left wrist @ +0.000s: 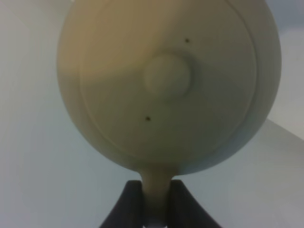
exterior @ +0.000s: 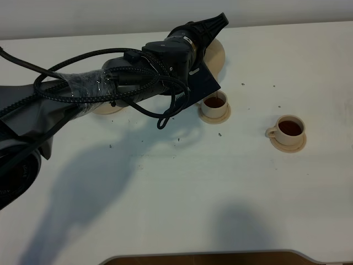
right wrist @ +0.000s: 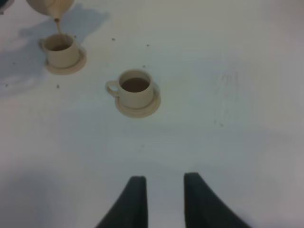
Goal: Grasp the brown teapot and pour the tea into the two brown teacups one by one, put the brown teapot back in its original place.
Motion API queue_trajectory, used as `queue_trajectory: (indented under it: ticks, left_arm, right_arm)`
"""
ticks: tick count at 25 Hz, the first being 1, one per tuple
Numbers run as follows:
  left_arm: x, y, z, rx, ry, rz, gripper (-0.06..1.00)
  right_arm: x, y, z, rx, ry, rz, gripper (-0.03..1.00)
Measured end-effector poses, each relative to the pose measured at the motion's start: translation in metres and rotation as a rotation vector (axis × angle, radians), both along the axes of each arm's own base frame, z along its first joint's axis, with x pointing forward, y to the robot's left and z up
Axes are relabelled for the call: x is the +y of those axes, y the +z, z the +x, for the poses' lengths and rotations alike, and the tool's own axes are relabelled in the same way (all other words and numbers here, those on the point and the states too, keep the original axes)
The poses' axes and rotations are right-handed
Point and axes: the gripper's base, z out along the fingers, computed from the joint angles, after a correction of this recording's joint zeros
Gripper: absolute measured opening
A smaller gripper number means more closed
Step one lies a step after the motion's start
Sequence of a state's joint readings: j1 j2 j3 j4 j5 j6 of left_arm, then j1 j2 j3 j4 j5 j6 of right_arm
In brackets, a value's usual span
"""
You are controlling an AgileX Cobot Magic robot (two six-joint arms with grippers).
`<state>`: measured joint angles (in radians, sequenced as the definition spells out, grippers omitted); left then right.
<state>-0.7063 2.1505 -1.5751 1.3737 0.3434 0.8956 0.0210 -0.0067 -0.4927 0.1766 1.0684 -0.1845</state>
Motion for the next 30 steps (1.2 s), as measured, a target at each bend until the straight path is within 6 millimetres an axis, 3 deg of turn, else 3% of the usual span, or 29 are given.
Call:
queue_trajectory:
  ticks: [30]
  left_arm:
    - [-0.0016, 0.0015, 0.0006, -0.025, -0.037, 0.029, 0.11]
  right_arm:
    - [0.0000, 0.0000, 0.0000, 0.000, 0.000, 0.000, 0.22]
